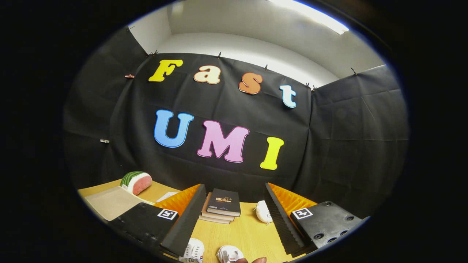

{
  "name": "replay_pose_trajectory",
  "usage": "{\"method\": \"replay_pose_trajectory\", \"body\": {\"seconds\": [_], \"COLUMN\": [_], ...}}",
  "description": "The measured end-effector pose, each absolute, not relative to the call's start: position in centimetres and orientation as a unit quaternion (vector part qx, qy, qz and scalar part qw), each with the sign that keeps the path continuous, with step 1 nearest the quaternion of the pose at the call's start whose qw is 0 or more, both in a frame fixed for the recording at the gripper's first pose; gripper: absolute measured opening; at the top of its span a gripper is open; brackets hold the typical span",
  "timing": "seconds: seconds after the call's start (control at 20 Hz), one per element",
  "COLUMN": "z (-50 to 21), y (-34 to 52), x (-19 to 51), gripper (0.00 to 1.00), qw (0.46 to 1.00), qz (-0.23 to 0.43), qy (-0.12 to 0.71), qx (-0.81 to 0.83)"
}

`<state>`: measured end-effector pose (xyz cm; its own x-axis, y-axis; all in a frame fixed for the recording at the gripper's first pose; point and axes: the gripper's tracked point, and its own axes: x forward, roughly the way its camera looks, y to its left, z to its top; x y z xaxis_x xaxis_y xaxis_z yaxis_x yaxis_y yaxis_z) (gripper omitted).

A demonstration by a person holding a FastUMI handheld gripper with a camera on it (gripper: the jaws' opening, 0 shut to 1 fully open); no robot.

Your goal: Open the storage box then place both shoes into the box .Put the left shoe in first, then the right shoe, with the right side of both shoes facing outward in a uniform manner.

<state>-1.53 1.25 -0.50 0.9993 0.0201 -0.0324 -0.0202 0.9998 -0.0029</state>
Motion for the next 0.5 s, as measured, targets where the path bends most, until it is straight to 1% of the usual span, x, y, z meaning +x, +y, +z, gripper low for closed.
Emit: {"method": "replay_pose_trajectory", "body": {"seconds": [0.2, 0.35, 0.5], "z": [-0.9, -2.1, -4.0], "y": [2.9, 5.8, 9.5], "x": [-1.7, -1.6, -1.5], "gripper": [0.97, 0.97, 0.97], "qw": [0.998, 0.989, 0.965], "qz": [0.052, 0.121, 0.202], "qy": [0.028, 0.058, 0.105], "qx": [0.016, 0.062, 0.13]}}
